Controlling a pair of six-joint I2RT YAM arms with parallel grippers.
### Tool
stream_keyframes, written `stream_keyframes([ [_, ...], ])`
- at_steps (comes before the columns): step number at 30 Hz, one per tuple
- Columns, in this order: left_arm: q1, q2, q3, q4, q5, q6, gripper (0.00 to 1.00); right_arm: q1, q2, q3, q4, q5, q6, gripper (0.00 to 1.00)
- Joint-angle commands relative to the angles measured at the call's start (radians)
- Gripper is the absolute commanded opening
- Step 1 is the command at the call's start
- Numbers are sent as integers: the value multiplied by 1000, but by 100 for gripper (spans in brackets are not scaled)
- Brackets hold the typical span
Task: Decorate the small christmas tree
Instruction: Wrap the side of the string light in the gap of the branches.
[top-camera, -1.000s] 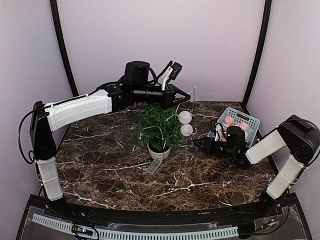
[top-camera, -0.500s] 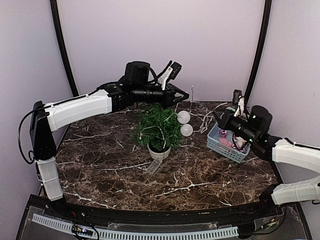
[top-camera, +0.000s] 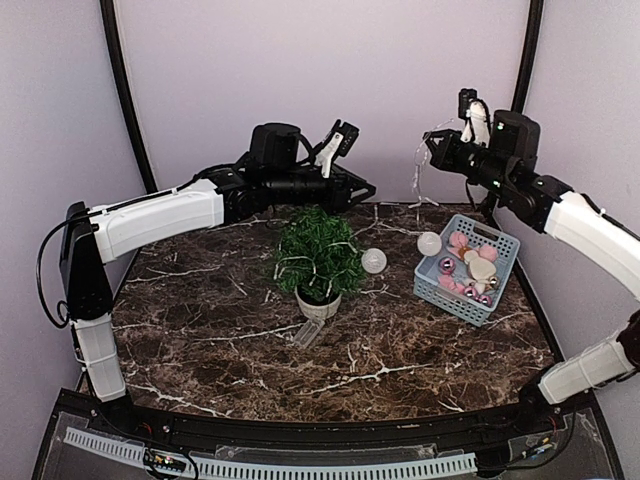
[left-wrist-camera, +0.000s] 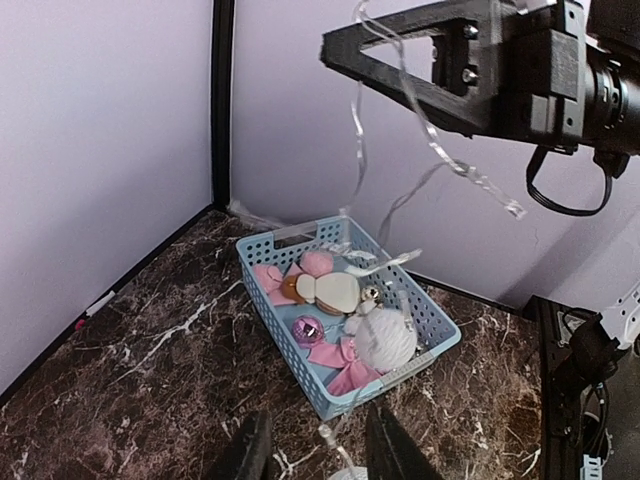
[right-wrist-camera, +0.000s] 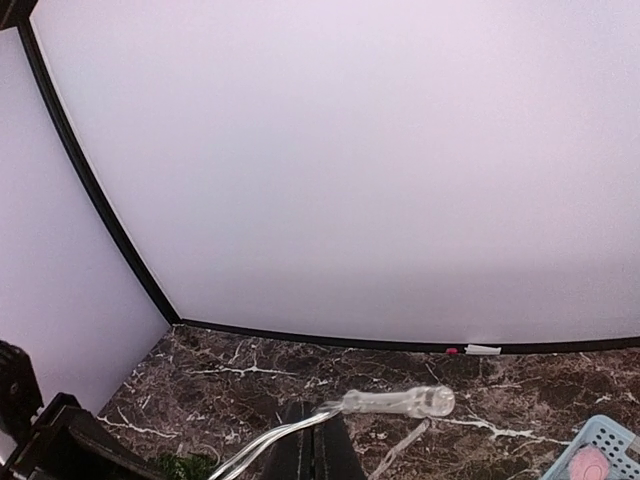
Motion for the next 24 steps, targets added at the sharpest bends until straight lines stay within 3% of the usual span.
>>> stream_keyframes([
  [1,-3,-40,-15,-4,-6,10,38,-5,98,158,-38,-16,-49,0],
  [4,-3,-69,-34,15,-3,24,46,-5,174,261,-38,-36,-66,0],
  [6,-2,-102,-56,33,-11,28,60,-5,225,331,-39,-66,-73,0],
  [8,3,-135,-76,48,-23,29,66,-5,276,393,-39,-97,-70,0],
  [15,92,-189,-94,53,63,-45,74,-5,451,597,-53,-191,-29,0],
  [24,174,-125,-22,73,234,-100,79,-2,580,794,-47,-355,34,0],
])
